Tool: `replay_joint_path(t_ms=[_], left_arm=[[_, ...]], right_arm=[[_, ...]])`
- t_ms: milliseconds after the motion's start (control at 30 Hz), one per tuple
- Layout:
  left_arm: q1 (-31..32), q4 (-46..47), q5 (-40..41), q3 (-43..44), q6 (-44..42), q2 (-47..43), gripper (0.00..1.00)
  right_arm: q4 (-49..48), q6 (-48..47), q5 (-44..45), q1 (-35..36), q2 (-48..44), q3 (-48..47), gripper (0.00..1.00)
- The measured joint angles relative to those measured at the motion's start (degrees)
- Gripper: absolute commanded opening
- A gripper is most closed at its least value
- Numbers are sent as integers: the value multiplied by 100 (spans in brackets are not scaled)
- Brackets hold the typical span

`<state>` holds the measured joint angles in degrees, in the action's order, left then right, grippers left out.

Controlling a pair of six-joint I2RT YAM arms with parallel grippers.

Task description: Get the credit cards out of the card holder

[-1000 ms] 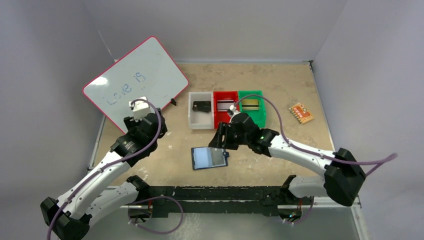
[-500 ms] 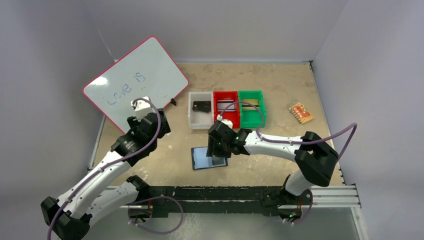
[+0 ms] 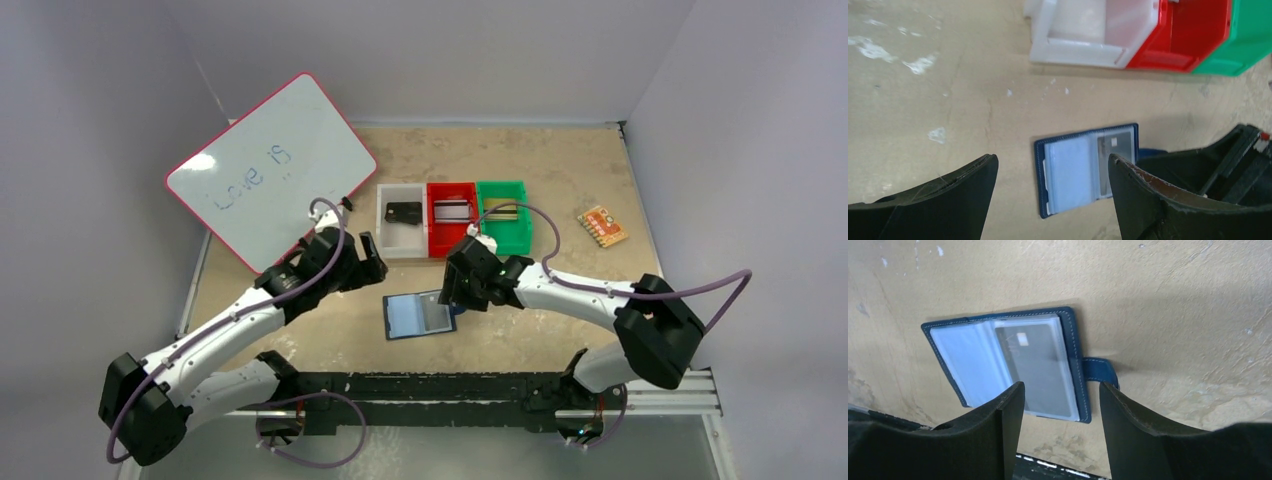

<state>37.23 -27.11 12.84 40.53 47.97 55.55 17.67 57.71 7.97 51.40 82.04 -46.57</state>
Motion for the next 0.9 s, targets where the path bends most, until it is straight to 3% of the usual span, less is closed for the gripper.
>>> replay_joint_path(t_ms=[333,900], left_arm=[[964,83,-87,-153,428,516,72],[1082,92,-116,-693,802,734,70]], right_arm=[[-857,-205,-713,-127,-7,289,53],[-984,-162,-752,-127,114,400,53]])
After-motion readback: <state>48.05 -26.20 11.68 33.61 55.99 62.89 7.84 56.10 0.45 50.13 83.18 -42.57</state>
